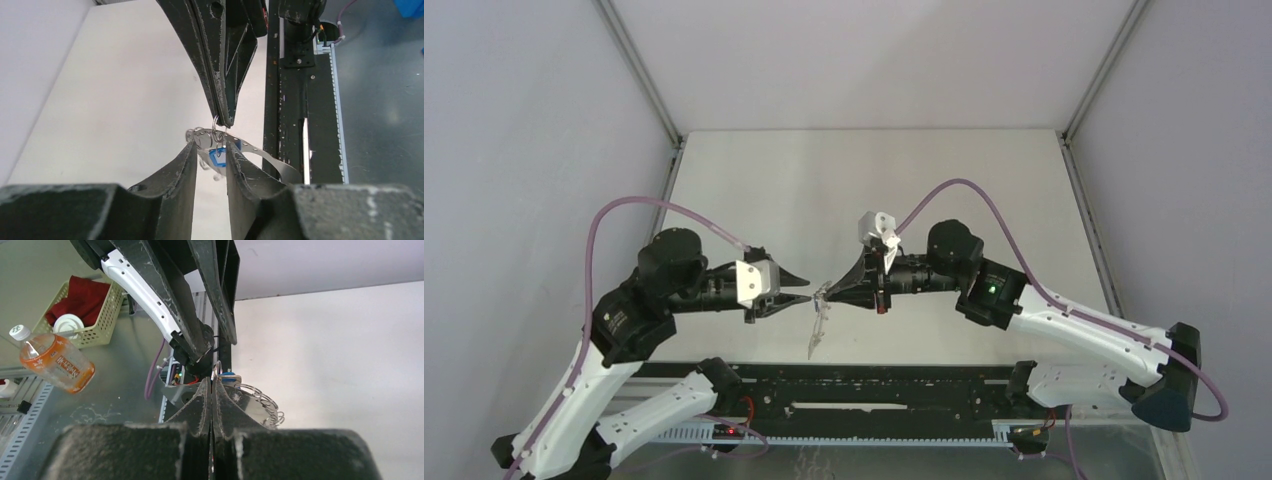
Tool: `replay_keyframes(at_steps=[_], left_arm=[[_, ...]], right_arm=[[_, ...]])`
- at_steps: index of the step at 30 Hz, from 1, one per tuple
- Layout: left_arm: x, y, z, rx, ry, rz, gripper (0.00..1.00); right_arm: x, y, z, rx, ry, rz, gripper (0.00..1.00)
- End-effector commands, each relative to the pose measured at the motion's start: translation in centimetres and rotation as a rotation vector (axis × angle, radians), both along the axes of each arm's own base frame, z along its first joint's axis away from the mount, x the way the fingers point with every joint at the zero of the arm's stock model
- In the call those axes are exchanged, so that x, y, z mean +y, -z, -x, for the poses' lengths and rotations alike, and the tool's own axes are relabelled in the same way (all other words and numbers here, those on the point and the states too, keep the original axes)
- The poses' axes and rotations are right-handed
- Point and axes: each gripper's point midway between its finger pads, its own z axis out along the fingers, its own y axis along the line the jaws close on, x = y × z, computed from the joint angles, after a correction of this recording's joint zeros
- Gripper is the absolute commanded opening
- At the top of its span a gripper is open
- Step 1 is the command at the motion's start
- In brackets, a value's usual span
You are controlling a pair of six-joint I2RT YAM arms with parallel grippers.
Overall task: Put the keys on the keyring
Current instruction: Adjust the key on the keyring.
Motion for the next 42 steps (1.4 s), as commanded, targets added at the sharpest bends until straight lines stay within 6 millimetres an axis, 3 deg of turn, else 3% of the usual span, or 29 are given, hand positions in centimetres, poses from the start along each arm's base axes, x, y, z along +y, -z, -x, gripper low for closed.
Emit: replay_keyframes(at_steps=[1, 7, 13, 21, 25, 31, 34, 38, 42], left_arm=[[-0.3, 0.0, 0.0, -0.039, 0.021, 0.023, 0.31], [-0.5, 1.5, 0.7, 0.008, 0.063, -0.005, 0.26], [-0.7, 1.5, 1.1, 0.013, 0.096, -0.003, 0.20], [-0.1, 2.4, 2.1, 0.007, 0.135, -0.038, 0.20], [0.6, 2.5, 1.2, -0.039, 0.082, -0.062, 0.25], [1.5, -1.1, -0.2, -0.071, -0.069, 0.010, 0.34], [1.6, -3.1, -0.7, -0.074, -0.140, 0.111, 0.46], [0.6, -2.6, 0.0, 0.010, -0.093, 0.128, 0.66], [-0.3, -2.2, 1.5, 0.084, 0.000, 0.133, 0.66]], right_arm=[[-0.6, -4.9, 0.1, -0.043, 0.051, -0.208, 0.00], [-0.6, -5.2, 0.3, -0.040, 0.061, -0.263, 0.00], [-0.3, -5.1, 0.3, -0.031, 0.074, -0.279, 0.00], [-0.5, -5.1, -0.4, -0.028, 0.121, -0.289, 0.00], [-0.5, -5.0, -0.2, -0.030, 0.109, -0.288, 0.00], [-0.4, -4.8, 0.7, -0.035, 0.052, -0.279, 0.00], [-0.3, -4.7, 1.4, -0.043, 0.008, -0.280, 0.00], [-0.2, -4.9, 2.1, -0.055, -0.034, -0.291, 0.00], [-0.2, -5.1, 2.3, -0.063, -0.050, -0.300, 0.00]])
